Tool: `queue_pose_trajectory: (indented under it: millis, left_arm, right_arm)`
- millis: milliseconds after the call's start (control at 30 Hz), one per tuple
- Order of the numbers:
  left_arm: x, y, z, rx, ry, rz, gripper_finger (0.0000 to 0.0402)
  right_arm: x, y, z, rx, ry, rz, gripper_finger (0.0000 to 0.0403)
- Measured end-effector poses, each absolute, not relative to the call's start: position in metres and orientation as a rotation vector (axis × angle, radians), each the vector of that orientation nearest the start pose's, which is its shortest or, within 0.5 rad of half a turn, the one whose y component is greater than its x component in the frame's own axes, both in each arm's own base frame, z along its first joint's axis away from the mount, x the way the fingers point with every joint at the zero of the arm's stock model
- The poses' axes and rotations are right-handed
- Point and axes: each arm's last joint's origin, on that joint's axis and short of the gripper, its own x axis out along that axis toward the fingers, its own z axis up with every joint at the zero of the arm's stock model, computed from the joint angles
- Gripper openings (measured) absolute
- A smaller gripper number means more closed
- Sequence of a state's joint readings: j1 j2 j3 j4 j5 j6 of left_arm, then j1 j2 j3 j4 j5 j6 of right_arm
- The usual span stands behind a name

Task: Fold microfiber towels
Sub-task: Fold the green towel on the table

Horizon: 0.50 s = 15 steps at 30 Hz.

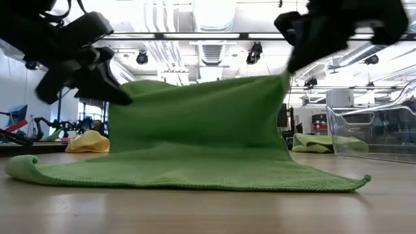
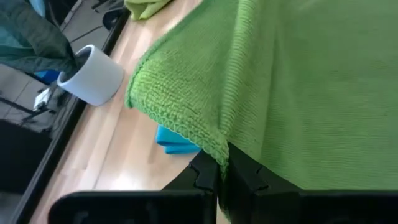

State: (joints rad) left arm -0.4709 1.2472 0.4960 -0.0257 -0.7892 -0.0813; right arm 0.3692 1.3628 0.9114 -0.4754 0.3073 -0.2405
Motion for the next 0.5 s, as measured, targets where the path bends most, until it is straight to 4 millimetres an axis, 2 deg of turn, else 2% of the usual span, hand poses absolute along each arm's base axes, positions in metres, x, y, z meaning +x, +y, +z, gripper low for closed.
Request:
queue_pose_trajectory:
  millis: [167,367,500]
  left_arm:
    - [0.204,-0.084,0.168,0.358,0.599,0.314,0.0]
    - [0.208,-0.099,0.183,0.397,0.553,0.229,0.0]
    - [0.206,-0.106,0.177,0.43,0.575,0.163,0.0]
  right_arm:
    - [0.248,0.1,0.225,-0.573,0.864,0.215,0.0009]
    - [0.249,0.105,0.234,-0.696,0.829,0.28,0.0009]
    - [0.254,0.108,0.233,-0.747,0.806,0.301,0.0009]
